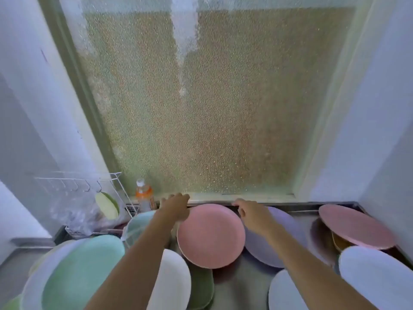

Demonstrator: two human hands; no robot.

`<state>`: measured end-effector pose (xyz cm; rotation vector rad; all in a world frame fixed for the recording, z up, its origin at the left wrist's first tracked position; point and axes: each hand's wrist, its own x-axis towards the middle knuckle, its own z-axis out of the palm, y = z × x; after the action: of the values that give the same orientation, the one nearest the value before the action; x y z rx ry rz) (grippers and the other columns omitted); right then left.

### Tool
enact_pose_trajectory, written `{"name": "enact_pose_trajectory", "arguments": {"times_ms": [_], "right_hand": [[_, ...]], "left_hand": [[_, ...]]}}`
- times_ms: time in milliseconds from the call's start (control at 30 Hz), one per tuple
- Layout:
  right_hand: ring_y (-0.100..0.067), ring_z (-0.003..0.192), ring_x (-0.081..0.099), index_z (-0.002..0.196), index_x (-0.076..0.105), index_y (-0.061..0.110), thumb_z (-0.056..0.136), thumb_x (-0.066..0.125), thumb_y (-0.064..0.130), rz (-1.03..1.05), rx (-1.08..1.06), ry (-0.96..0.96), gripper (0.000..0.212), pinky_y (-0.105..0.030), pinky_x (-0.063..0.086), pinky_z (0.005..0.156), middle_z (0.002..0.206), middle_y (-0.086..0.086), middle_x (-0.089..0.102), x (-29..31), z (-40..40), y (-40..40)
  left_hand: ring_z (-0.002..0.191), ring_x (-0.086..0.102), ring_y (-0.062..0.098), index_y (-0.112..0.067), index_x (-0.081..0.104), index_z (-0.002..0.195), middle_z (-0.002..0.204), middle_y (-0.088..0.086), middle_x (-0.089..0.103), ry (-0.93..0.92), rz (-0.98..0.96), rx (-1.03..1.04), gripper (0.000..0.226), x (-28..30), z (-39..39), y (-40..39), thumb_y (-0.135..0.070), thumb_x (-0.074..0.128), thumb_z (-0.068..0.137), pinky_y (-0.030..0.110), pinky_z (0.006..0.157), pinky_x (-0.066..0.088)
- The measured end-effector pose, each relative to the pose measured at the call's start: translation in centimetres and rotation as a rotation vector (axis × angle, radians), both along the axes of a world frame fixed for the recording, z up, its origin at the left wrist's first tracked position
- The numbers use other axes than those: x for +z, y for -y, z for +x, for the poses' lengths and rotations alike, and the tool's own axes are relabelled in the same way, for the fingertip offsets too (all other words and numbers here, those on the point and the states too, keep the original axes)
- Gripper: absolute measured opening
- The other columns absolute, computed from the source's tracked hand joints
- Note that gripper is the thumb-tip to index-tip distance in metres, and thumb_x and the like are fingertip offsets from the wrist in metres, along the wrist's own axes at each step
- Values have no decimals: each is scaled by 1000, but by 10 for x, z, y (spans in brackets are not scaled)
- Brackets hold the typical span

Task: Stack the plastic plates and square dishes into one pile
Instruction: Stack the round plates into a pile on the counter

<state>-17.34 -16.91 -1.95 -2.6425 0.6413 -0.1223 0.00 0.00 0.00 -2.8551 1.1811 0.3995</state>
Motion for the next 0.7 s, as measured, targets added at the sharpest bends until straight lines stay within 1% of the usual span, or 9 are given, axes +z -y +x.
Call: {"name": "enact_pose_trajectory", "arguments": {"times_ms": [33, 167, 300, 367, 433, 467, 533, 600, 700], "right_hand": [[-18, 72, 47, 133, 47, 20, 94, 37, 6, 31, 7, -70, 42, -29, 33, 60, 91, -6, 58, -13, -2, -6], [-18, 80, 48, 131, 49, 20, 92, 38, 5, 122, 46, -172, 44, -25, 33, 67, 102, -6, 58, -72, -11, -33], [-26, 99, 61, 125, 55, 18, 96, 40, 14, 66, -47, -70, 33, -31, 47, 81, 119, -5, 63, -111, -14, -45], [-27, 95, 62, 114, 60, 15, 96, 40, 16, 32, -89, -18, 27, -35, 50, 80, 110, -6, 66, -125, -13, -44], [-28, 81, 61, 94, 60, 14, 94, 40, 15, -1, -117, 8, 19, -36, 50, 70, 92, -6, 66, -136, -12, -41], [-27, 73, 58, 81, 54, 17, 93, 40, 14, -22, -135, 19, 19, -34, 48, 62, 80, -3, 62, -142, -11, -39], [-23, 58, 49, 63, 36, 21, 92, 40, 15, -34, -191, 72, 30, -30, 33, 47, 60, 1, 46, -156, -9, -35], [-16, 49, 37, 59, 32, 19, 92, 41, 17, 0, -235, 163, 34, -29, 22, 44, 54, 0, 38, -168, -8, -32], [-18, 49, 30, 60, 35, 12, 91, 43, 16, 70, -247, 292, 32, -33, 21, 46, 55, -4, 38, -182, -6, -28]], "left_hand": [[130, 39, 30, -18, 38, 138, 142, 8, 42, -27, 56, 28, 48, -11, -4, -5, -21, 45, 91, 50, 106, 32], [129, 42, 28, -21, 37, 139, 145, 7, 38, -165, 75, 43, 48, -69, -21, -21, -18, 43, 92, 49, 107, 33], [125, 45, 28, -21, 39, 135, 141, 5, 43, -87, 4, 80, 43, -107, -30, -26, -20, 43, 92, 48, 102, 40], [120, 49, 29, -20, 36, 135, 139, 6, 44, -41, -89, 129, 45, -122, -28, -24, -17, 43, 91, 46, 96, 43], [110, 54, 32, -20, 30, 138, 135, 9, 46, -48, -242, 185, 52, -134, -23, -18, -11, 42, 88, 44, 84, 47], [106, 55, 34, -19, 29, 139, 133, 11, 46, -69, -327, 227, 56, -140, -19, -15, -7, 41, 86, 44, 80, 48], [110, 51, 37, -17, 29, 140, 132, 15, 43, -94, -447, 338, 60, -152, -10, -8, -4, 41, 82, 48, 84, 47], [116, 47, 39, -15, 30, 140, 133, 16, 41, -84, -458, 414, 60, -165, 0, -4, -3, 42, 82, 51, 90, 45], [109, 53, 36, -8, 43, 131, 124, 19, 54, -13, -457, 399, 46, -178, 13, 0, -2, 41, 85, 46, 88, 47]]}}
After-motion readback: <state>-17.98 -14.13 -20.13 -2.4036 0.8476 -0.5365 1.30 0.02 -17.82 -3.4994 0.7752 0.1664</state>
